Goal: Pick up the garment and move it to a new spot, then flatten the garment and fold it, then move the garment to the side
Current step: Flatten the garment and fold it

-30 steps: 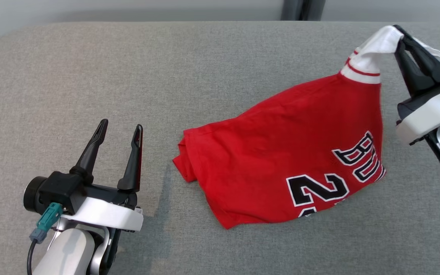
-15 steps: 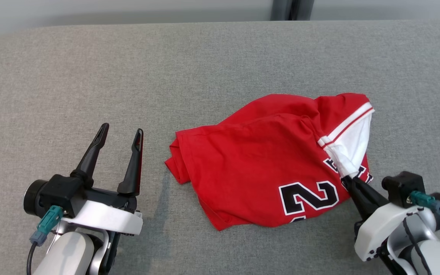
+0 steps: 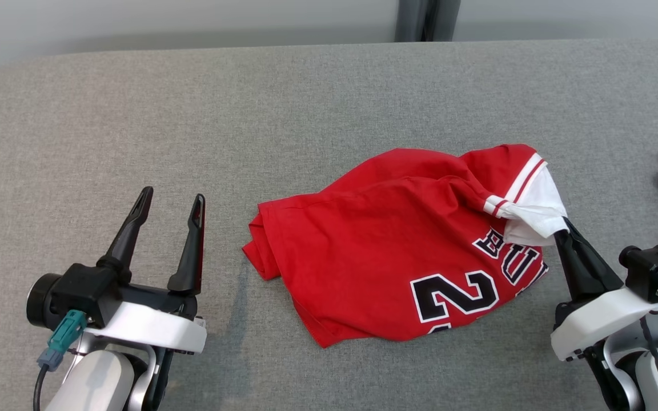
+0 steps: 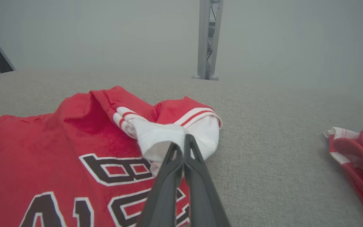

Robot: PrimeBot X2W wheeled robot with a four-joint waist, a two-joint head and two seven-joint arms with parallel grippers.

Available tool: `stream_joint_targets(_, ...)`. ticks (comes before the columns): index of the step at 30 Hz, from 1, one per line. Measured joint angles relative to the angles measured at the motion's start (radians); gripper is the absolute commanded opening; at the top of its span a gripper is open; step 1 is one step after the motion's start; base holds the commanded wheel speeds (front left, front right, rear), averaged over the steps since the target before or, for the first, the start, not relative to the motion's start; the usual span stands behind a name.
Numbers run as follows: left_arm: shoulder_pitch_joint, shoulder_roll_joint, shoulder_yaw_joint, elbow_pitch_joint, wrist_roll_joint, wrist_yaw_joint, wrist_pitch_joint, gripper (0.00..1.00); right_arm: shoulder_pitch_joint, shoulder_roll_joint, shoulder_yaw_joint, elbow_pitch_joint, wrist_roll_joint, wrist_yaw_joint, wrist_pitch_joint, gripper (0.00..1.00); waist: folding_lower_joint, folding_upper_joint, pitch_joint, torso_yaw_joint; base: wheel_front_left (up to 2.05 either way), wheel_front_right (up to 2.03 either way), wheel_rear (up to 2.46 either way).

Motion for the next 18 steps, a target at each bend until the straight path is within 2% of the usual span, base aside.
stream_joint_targets(2,0.002,0.001,0.001,0.002,-0.003,0.000,0.000,1.00,0.004,0.011,0.002,-0.008,-0.002,0.000,0.007,0.00,0.0000,0.0000,-0.006,0.001,0.00,0.00,0.00)
stream_joint_targets(3,0.004,0.002,0.002,0.003,-0.003,0.000,0.000,1.00,0.009,0.018,0.004,-0.015,-0.001,0.000,0.011,0.22,0.0000,0.0000,-0.010,0.000,0.00,0.00,0.00)
stream_joint_targets(4,0.005,0.003,0.003,0.004,-0.003,0.002,0.000,1.00,0.014,0.026,0.006,-0.021,0.007,0.000,0.010,0.58,0.0000,0.0000,-0.013,-0.001,0.00,0.00,0.00)
stream_joint_targets(5,0.006,0.004,0.004,0.005,-0.004,0.003,0.000,1.00,0.018,0.030,0.010,-0.026,0.009,0.000,0.012,1.00,0.0000,0.0000,-0.016,-0.002,0.00,0.00,0.00)
stream_joint_targets(11,0.026,0.010,0.016,-0.004,-0.002,0.034,-0.001,1.00,0.062,0.045,-0.005,-0.109,0.034,0.000,0.010,1.00,0.0000,0.0000,-0.044,-0.014,0.00,0.00,0.00)
stream_joint_targets(18,0.055,0.026,0.029,-0.040,0.006,0.069,0.007,1.00,0.094,0.080,-0.133,-0.255,-0.015,0.000,-0.027,1.00,0.0000,0.0000,-0.088,-0.029,0.00,0.00,0.00)
